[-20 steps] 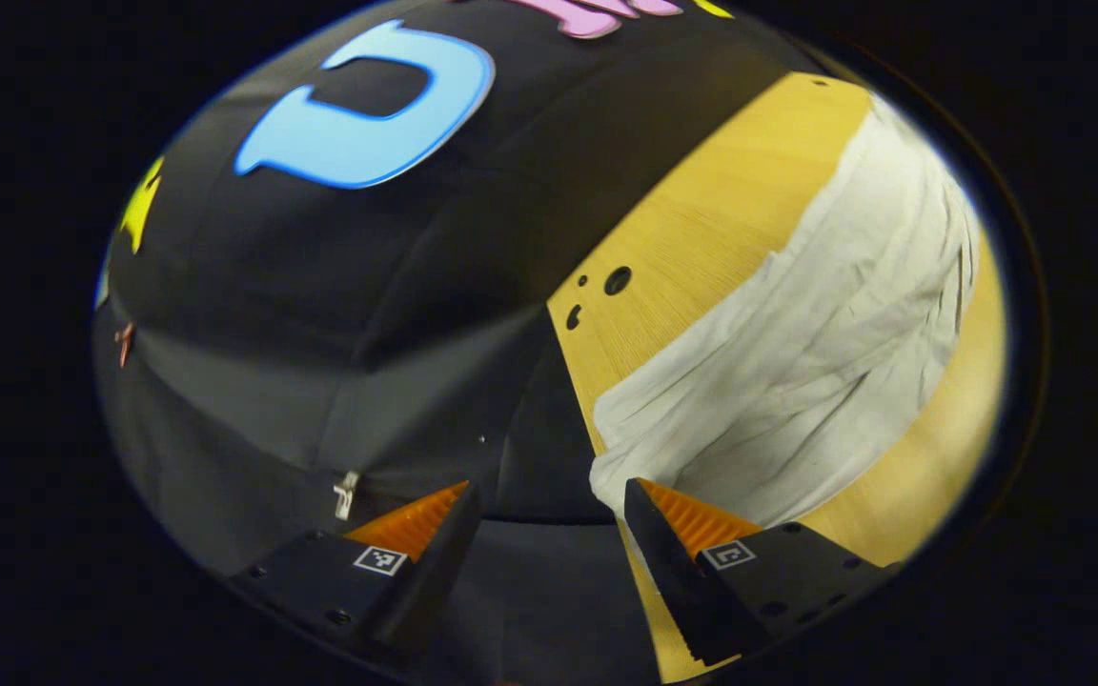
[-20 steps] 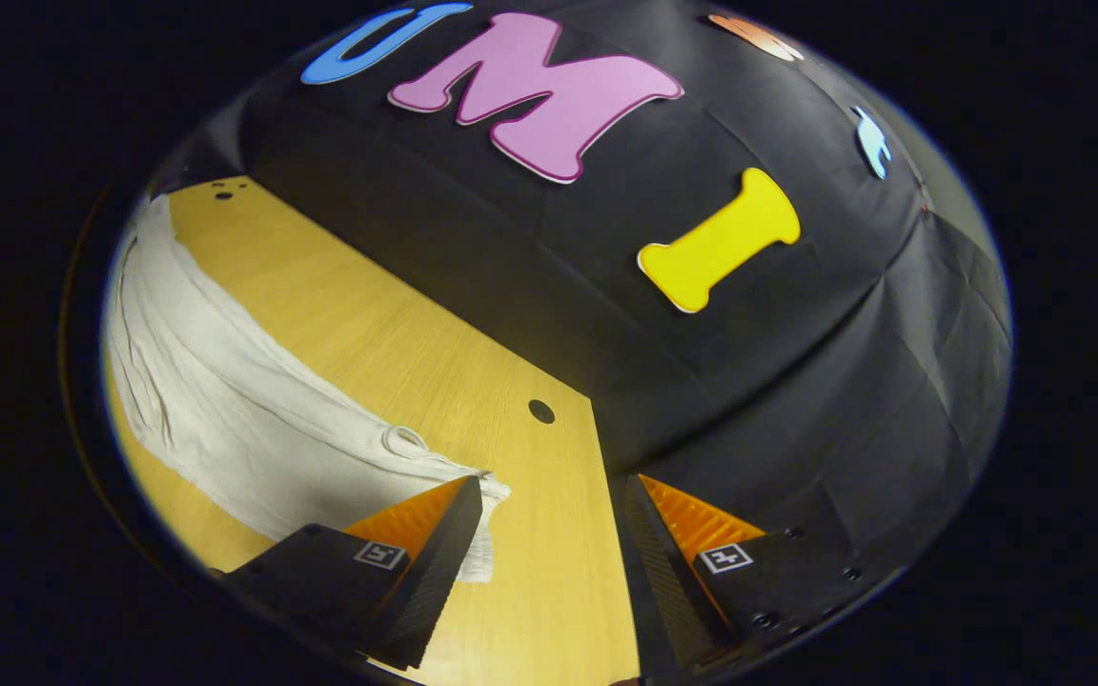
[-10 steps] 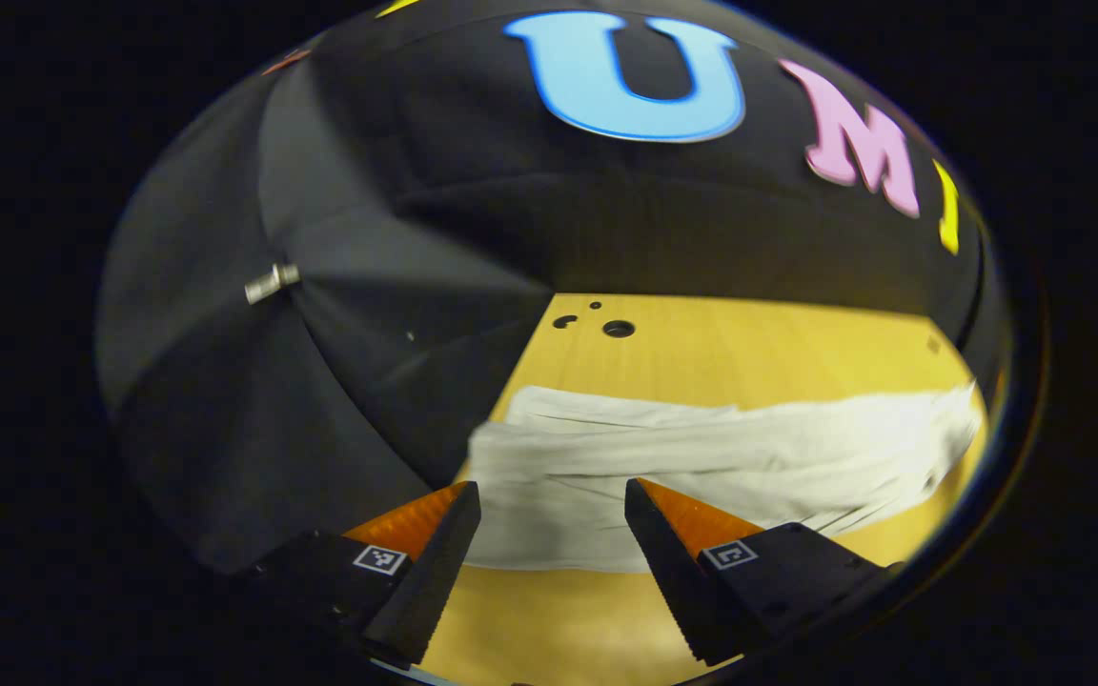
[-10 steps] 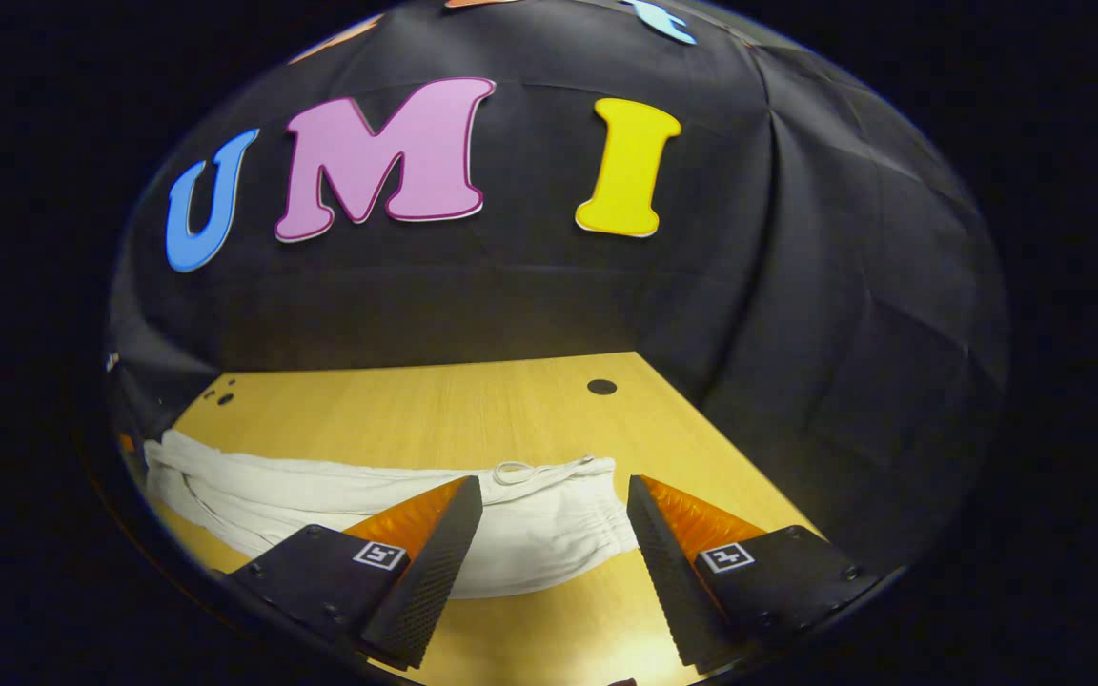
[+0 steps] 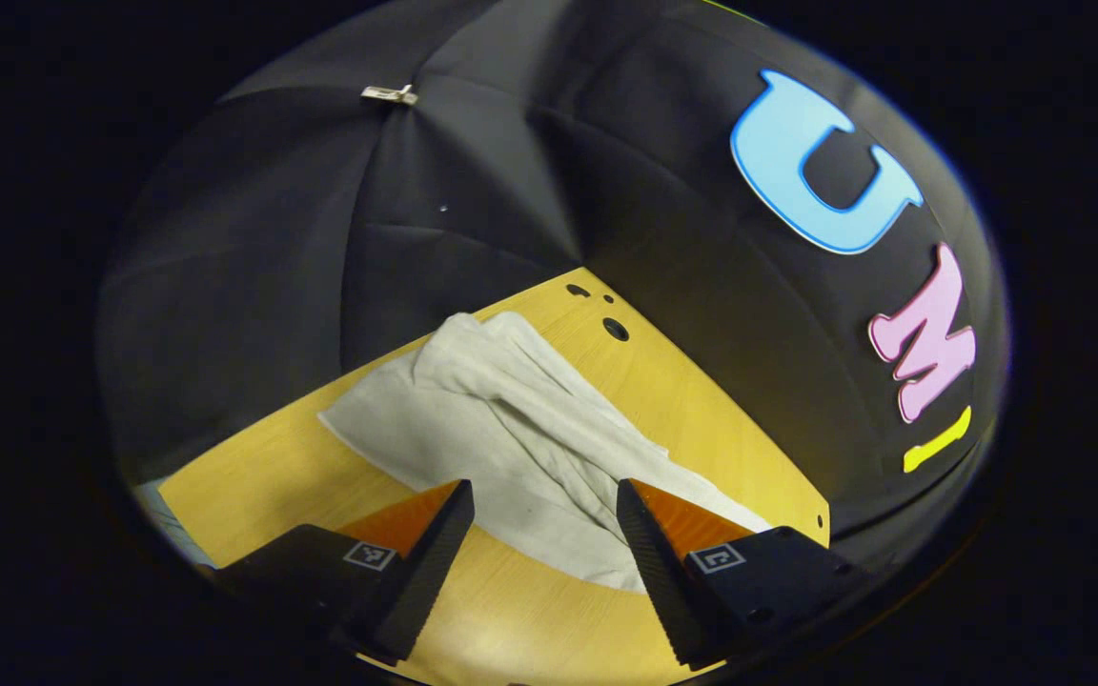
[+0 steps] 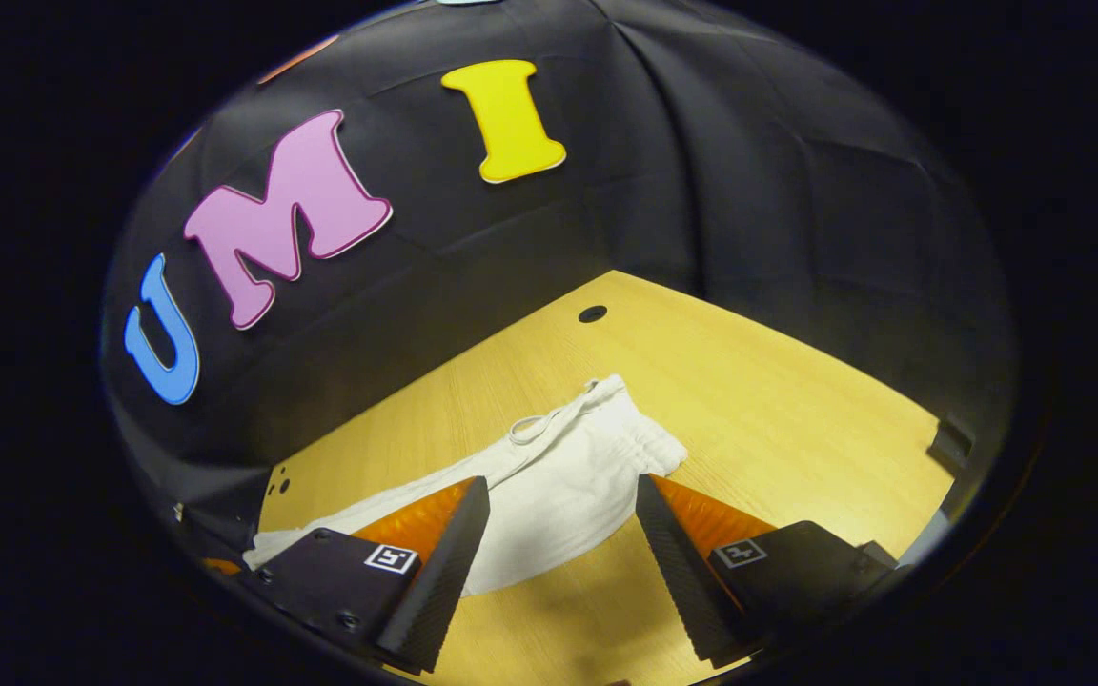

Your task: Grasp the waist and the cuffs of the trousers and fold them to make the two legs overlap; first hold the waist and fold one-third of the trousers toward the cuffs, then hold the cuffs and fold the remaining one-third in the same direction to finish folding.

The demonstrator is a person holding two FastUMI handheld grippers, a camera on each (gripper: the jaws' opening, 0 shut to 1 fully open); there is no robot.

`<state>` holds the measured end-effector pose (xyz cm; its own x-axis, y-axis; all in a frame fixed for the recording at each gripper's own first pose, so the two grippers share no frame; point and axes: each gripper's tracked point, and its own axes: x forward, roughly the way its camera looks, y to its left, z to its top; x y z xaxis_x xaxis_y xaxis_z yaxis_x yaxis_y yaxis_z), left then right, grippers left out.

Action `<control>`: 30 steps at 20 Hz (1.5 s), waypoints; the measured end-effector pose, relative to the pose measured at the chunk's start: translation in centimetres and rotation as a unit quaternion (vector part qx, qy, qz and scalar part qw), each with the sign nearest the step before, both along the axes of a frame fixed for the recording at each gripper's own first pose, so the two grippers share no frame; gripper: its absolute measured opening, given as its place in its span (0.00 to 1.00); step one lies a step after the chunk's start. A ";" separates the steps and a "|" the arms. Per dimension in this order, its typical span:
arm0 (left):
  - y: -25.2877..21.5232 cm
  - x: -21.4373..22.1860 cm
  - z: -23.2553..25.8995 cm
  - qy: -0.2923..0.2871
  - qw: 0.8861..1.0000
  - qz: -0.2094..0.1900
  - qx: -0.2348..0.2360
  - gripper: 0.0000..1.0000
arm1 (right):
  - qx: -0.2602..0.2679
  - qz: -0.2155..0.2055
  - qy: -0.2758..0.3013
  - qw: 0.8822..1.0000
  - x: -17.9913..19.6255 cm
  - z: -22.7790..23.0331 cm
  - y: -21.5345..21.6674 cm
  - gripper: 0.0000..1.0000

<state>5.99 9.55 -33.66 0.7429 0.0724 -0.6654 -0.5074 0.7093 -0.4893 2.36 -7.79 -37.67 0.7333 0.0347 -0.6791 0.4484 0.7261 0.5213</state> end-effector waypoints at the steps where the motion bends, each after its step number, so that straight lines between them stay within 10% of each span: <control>1: 0.2 -0.4 -0.4 0.007 1.000 0.010 -0.006 0.96 | 0.017 -0.006 0.005 1.000 -0.7 -0.5 0.1 0.96; 11: 1.6 -2.4 -4.5 0.031 0.988 0.114 -0.099 0.96 | 0.113 -0.076 0.055 0.989 -4.3 -4.9 -0.2 0.96; 30: 0.3 8.3 -6.1 -0.003 0.988 0.097 -0.122 0.95 | 0.191 -0.195 0.062 0.960 3.7 -12.0 -2.9 0.92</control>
